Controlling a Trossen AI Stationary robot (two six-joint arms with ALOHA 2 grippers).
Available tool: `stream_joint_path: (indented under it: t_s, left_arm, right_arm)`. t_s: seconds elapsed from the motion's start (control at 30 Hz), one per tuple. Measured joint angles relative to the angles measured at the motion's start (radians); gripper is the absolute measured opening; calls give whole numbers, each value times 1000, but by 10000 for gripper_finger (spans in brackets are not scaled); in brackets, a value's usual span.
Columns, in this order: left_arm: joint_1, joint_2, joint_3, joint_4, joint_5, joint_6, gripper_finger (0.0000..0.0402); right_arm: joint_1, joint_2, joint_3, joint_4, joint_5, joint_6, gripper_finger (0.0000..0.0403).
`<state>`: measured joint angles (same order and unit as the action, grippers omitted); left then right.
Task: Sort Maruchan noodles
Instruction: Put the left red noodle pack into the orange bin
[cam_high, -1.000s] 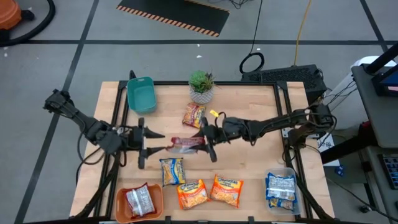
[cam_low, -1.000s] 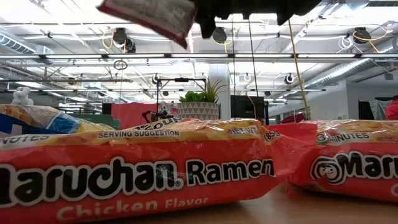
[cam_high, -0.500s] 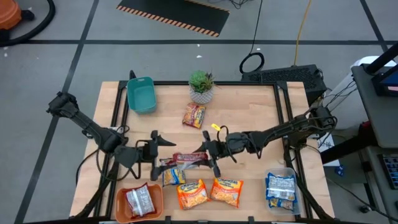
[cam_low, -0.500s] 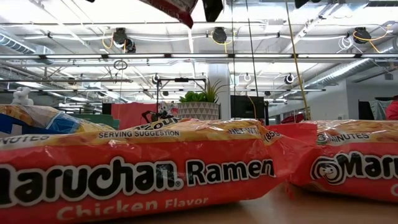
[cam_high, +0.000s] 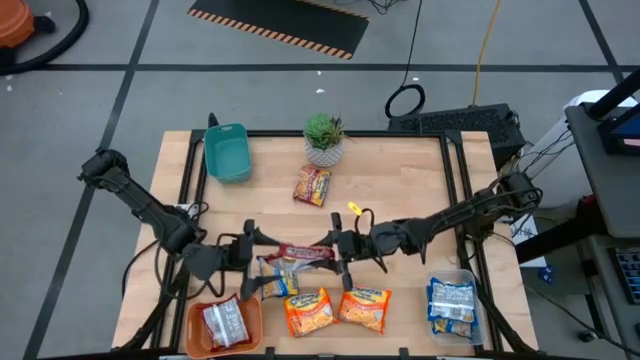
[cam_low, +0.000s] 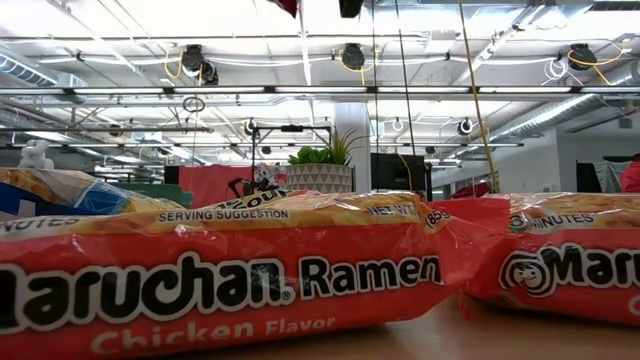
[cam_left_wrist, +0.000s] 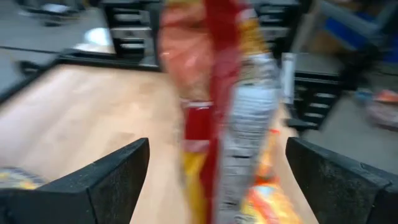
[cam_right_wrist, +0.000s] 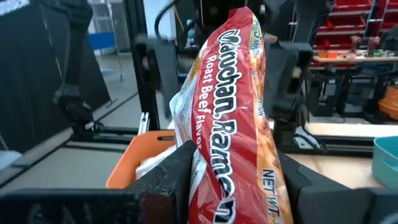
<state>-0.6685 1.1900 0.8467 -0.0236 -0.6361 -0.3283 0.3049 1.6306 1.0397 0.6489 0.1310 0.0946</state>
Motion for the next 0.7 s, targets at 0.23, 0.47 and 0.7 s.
stream_joint_path:
  t_s: [0.23, 0.47, 0.7]
  left_arm:
    - [22, 4, 0, 17, -48, 13, 378]
    - [34, 4, 0, 36, -31, 19, 356]
    - [58, 4, 0, 38, 53, 39, 272]
  right_arm:
    - [-1, 0, 0, 5, 1, 17, 130]
    - [-3, 0, 0, -4, 1, 14, 130]
    - [-2, 0, 0, -14, 0, 16, 130]
